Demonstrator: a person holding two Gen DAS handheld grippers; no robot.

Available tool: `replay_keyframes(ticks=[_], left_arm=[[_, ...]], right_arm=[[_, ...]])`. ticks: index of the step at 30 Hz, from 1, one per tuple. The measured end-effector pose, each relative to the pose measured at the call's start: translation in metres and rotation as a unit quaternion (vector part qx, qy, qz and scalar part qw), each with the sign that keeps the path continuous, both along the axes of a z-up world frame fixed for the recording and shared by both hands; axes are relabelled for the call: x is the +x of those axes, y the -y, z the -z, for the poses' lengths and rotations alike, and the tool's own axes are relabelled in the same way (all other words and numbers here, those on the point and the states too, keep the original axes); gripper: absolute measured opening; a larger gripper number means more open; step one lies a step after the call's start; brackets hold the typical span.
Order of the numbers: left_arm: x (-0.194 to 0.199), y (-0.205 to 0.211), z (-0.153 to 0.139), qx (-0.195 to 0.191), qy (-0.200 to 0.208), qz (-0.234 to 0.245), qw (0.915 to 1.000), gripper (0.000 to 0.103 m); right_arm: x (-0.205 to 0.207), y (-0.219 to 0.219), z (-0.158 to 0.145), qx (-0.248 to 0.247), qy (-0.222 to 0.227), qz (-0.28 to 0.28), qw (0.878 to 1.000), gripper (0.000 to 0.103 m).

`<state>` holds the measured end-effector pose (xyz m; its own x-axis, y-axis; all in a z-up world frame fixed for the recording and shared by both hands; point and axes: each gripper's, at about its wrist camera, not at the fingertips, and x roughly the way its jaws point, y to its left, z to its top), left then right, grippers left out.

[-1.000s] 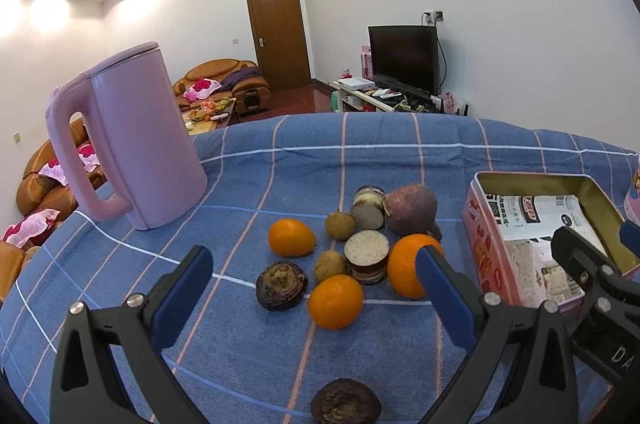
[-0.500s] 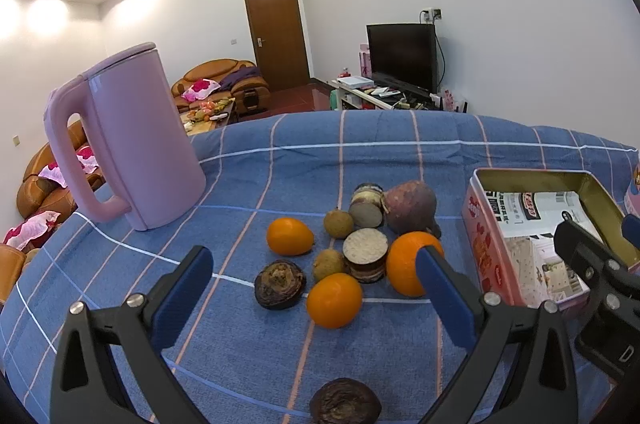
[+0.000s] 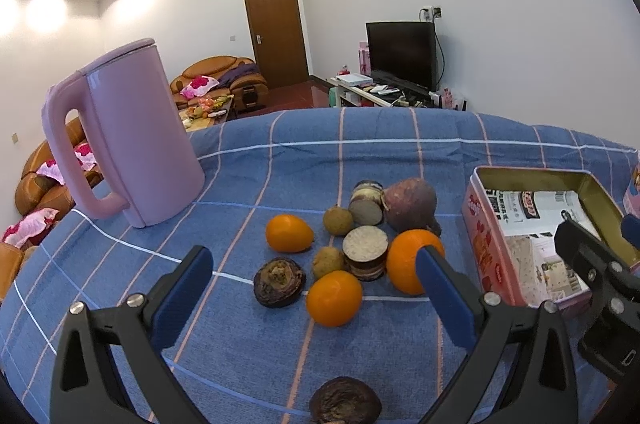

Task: Organize fruits

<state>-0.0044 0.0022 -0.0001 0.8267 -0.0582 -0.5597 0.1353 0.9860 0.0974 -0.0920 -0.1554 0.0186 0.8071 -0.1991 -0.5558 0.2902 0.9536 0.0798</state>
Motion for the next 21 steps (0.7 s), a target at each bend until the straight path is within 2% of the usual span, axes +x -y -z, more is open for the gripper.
replay_keyframes(ticks=[6, 11, 17, 19, 20, 21], left_arm=[[-0.008, -0.02, -0.006, 0.001, -0.018, 0.001, 0.9998, 0.103], [-0.034, -0.073, -0.012, -0.006, -0.013, -0.033, 0.9993, 0.103], [-0.046, -0.134, -0.004, -0.047, -0.043, -0.091, 0.9938, 0.101], [-0.044, -0.141, 0.0, -0.034, -0.054, -0.101, 0.9929, 0.1], [-0.044, -0.142, 0.002, -0.026, -0.056, -0.103, 0.9928, 0.098], [-0.043, -0.143, 0.004, -0.015, -0.059, -0.104, 0.9927, 0.098]], right_arm=[[-0.007, -0.003, -0.002, 0.008, 0.014, -0.018, 1.0, 0.102], [-0.018, -0.014, 0.0, 0.011, 0.015, -0.053, 0.998, 0.102], [-0.03, -0.035, 0.004, 0.072, 0.003, -0.13, 0.989, 0.1], [-0.028, -0.055, 0.006, 0.061, -0.015, -0.161, 0.985, 0.082], [-0.027, -0.064, 0.008, 0.056, -0.023, -0.174, 0.983, 0.07], [-0.025, -0.073, 0.01, 0.055, -0.033, -0.188, 0.98, 0.067]])
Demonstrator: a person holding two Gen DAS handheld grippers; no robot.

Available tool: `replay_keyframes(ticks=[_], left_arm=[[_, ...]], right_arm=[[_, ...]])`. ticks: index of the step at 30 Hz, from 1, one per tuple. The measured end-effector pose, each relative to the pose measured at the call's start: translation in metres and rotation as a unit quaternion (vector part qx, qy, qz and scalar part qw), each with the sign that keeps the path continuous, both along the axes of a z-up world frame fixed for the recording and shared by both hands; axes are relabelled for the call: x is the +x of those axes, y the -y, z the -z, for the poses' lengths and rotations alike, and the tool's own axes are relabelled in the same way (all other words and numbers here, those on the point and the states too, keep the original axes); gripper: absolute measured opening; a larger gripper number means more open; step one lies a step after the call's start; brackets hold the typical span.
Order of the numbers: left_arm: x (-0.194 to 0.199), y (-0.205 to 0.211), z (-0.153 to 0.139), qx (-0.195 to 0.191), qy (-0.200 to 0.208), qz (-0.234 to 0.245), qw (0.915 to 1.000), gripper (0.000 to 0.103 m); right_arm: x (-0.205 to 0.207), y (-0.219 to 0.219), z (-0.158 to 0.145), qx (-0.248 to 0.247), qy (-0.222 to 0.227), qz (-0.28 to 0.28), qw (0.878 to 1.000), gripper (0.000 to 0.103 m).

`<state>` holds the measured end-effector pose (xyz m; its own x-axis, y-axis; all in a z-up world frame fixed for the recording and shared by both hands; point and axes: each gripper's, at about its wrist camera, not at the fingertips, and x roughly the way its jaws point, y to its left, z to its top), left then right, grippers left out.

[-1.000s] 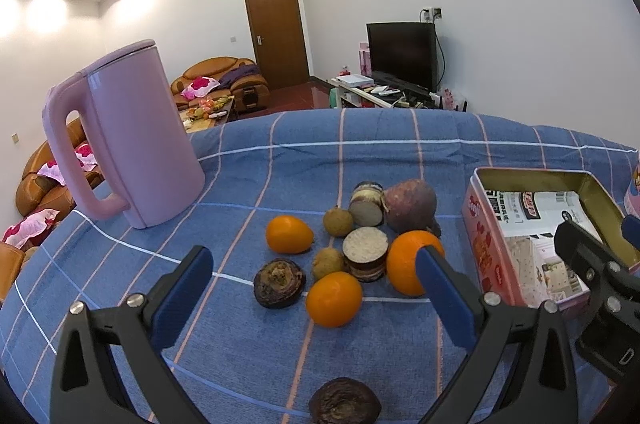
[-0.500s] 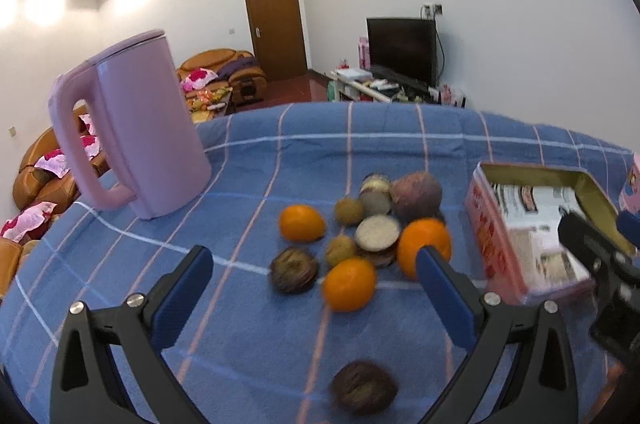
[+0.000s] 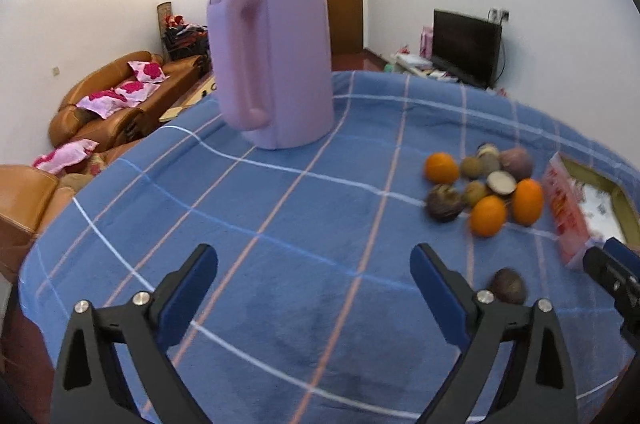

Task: Organize fruits
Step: 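Reach the right tool to the dark round fruit and close on it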

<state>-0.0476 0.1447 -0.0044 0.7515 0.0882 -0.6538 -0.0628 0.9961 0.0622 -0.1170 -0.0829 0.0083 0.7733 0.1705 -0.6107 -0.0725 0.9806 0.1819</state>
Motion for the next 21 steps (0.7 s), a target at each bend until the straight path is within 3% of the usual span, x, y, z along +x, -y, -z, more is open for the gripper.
replay_keyframes(ticks=[5, 11, 15, 21], left_arm=[[-0.004, -0.002, 0.0, 0.021, 0.0, -0.004, 0.9998, 0.098], [-0.007, -0.009, -0.001, 0.033, 0.002, -0.012, 0.9994, 0.098], [-0.007, -0.011, 0.0, 0.041, -0.003, -0.017, 0.999, 0.098], [-0.005, -0.009, 0.001, 0.046, -0.007, -0.017, 0.9988, 0.098]], right_arm=[[0.009, -0.031, 0.013, 0.001, -0.035, -0.047, 0.998, 0.067], [0.025, -0.047, 0.024, -0.009, -0.061, -0.057, 0.996, 0.066], [0.034, -0.052, 0.035, -0.002, -0.091, -0.06, 0.994, 0.052], [0.038, -0.05, 0.043, -0.005, -0.105, -0.054, 0.993, 0.052]])
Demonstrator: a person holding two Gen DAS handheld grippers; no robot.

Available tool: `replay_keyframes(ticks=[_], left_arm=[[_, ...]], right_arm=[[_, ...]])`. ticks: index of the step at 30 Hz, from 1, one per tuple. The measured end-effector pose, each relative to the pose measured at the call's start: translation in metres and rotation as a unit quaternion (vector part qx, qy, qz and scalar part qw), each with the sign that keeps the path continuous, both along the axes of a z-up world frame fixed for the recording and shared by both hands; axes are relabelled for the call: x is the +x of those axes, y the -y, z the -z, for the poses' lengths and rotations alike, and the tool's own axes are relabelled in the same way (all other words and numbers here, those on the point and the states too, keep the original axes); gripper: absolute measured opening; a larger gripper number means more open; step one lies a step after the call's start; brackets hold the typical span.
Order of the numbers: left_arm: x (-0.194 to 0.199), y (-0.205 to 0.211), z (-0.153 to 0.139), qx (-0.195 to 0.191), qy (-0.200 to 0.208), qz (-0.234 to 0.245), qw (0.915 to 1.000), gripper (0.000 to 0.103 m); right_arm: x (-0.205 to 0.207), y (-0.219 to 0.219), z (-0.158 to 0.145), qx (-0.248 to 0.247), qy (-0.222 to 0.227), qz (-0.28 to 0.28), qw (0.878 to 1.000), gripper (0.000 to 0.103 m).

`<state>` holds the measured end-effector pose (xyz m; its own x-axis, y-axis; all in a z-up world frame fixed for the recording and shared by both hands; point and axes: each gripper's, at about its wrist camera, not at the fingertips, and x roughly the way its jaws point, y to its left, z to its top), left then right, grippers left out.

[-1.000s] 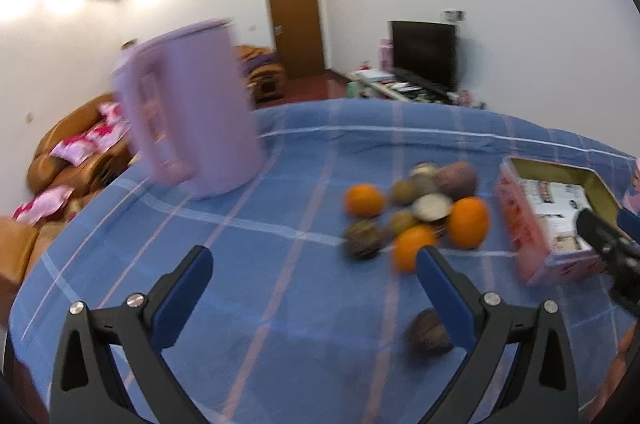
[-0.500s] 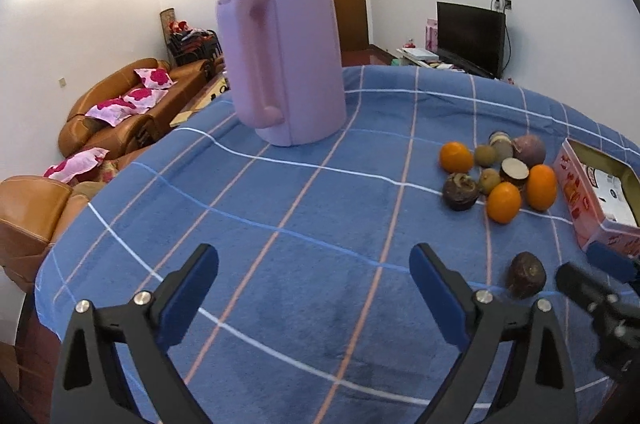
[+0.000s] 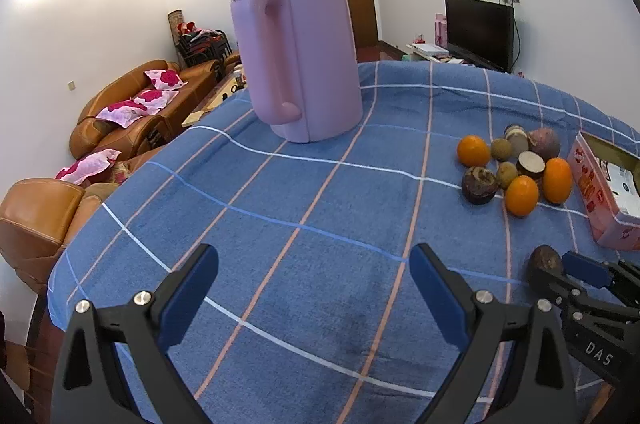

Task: Organize fruits

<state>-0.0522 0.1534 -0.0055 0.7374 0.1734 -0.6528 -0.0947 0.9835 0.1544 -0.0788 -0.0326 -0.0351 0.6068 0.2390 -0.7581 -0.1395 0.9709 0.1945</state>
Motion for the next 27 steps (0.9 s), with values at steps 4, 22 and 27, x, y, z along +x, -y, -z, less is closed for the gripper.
replay_keyframes(ticks=[4, 22, 27], left_arm=[[0.0, 0.006, 0.001, 0.013, -0.002, 0.001, 0.9999, 0.098], [0.01, 0.034, 0.001, -0.01, -0.031, 0.082, 0.9961, 0.095], [0.03, 0.07, -0.004, -0.001, -0.016, 0.158, 0.9872, 0.085]], right_arm=[[0.002, -0.006, 0.002, -0.014, 0.0, -0.007, 1.0, 0.05], [-0.019, 0.024, -0.036, -0.028, 0.085, 0.018, 0.996, 0.039], [-0.032, 0.062, -0.06, -0.051, 0.137, 0.06, 0.987, 0.039]])
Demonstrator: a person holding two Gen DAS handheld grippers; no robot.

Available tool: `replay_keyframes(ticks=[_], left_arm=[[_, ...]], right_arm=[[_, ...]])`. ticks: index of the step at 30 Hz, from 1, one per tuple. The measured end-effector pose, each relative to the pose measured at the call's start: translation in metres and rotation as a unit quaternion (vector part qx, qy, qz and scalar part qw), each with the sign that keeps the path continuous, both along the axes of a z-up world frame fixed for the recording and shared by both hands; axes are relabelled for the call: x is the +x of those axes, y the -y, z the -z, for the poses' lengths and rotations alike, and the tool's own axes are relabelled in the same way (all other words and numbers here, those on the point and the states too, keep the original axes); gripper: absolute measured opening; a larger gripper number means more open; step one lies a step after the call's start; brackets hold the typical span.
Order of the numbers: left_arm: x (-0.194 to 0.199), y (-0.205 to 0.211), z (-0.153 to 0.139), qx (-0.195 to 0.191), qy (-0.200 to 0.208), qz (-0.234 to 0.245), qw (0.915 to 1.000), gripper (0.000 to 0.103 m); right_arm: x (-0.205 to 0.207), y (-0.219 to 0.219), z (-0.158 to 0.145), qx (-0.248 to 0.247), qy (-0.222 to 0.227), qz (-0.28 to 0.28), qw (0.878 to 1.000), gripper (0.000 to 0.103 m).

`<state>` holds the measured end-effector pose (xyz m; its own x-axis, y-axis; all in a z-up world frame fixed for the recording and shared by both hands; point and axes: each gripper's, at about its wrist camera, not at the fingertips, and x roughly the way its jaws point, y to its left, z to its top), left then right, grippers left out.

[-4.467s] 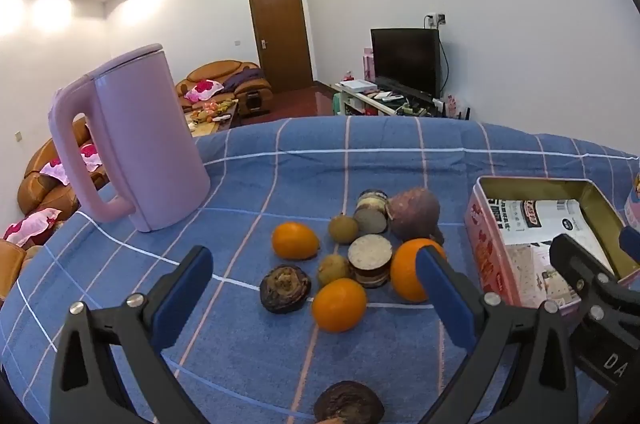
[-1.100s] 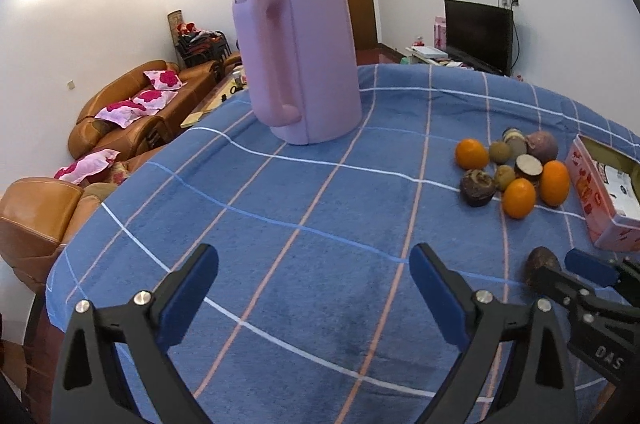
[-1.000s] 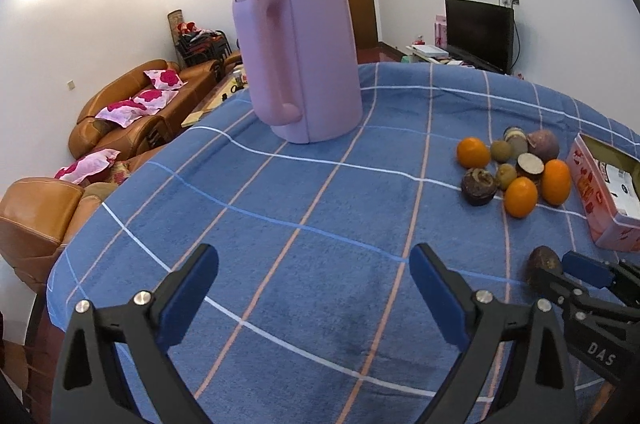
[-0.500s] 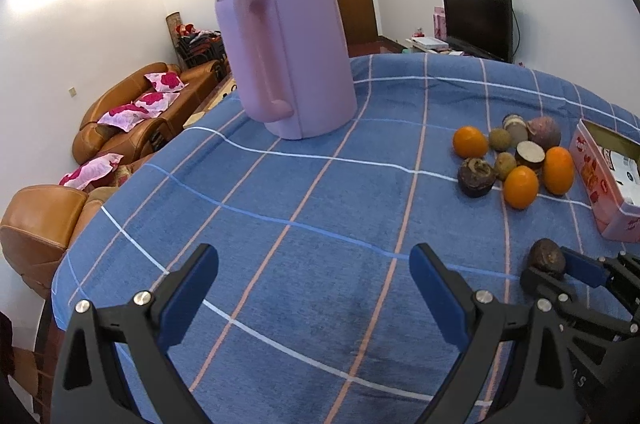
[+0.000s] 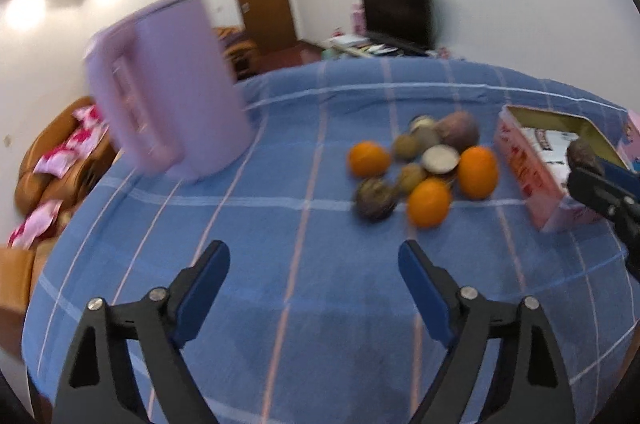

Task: Organize fruits

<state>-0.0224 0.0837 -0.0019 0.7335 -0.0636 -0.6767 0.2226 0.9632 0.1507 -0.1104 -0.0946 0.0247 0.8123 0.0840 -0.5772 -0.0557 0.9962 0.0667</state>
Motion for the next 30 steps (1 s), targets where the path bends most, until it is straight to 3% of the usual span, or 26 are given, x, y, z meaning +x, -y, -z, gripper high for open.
replay_keyframes(ticks=[1, 3, 5, 8, 14, 17, 20, 26, 30], left_arm=[[0.009, 0.007, 0.002, -0.001, -0.009, 0.01, 0.9999, 0.081], [0.022, 0.013, 0.006, -0.013, -0.031, 0.024, 0.9991, 0.061], [0.04, 0.012, 0.011, -0.04, -0.067, 0.035, 0.9963, 0.052], [0.056, 0.016, 0.021, -0.045, -0.097, 0.038, 0.9935, 0.049], [0.075, 0.035, 0.039, -0.019, -0.116, 0.04, 0.9922, 0.049], [0.084, 0.04, 0.04, -0.023, -0.111, 0.038, 0.9928, 0.049], [0.084, 0.044, 0.04, -0.02, -0.088, 0.051, 0.9946, 0.04], [0.077, 0.05, 0.036, -0.014, -0.061, 0.054, 0.9966, 0.039], [0.053, 0.052, 0.018, -0.014, -0.014, 0.04, 0.999, 0.039]], right_arm=[[-0.001, 0.009, 0.0, 0.005, 0.003, 0.01, 1.0, 0.039], [-0.002, 0.02, 0.003, 0.021, 0.003, 0.02, 1.0, 0.039], [0.0, 0.025, 0.007, 0.029, -0.003, 0.026, 0.999, 0.039], [0.006, 0.026, 0.012, 0.04, -0.015, 0.025, 0.999, 0.039], [0.004, 0.026, 0.011, 0.045, -0.013, 0.019, 0.999, 0.039], [0.003, 0.029, 0.013, 0.045, -0.015, 0.021, 0.999, 0.039], [0.006, 0.031, 0.016, 0.045, -0.021, 0.023, 0.998, 0.039], [0.006, 0.031, 0.017, 0.042, -0.019, 0.029, 0.999, 0.039], [0.005, 0.036, 0.014, 0.042, -0.009, 0.038, 0.998, 0.039]])
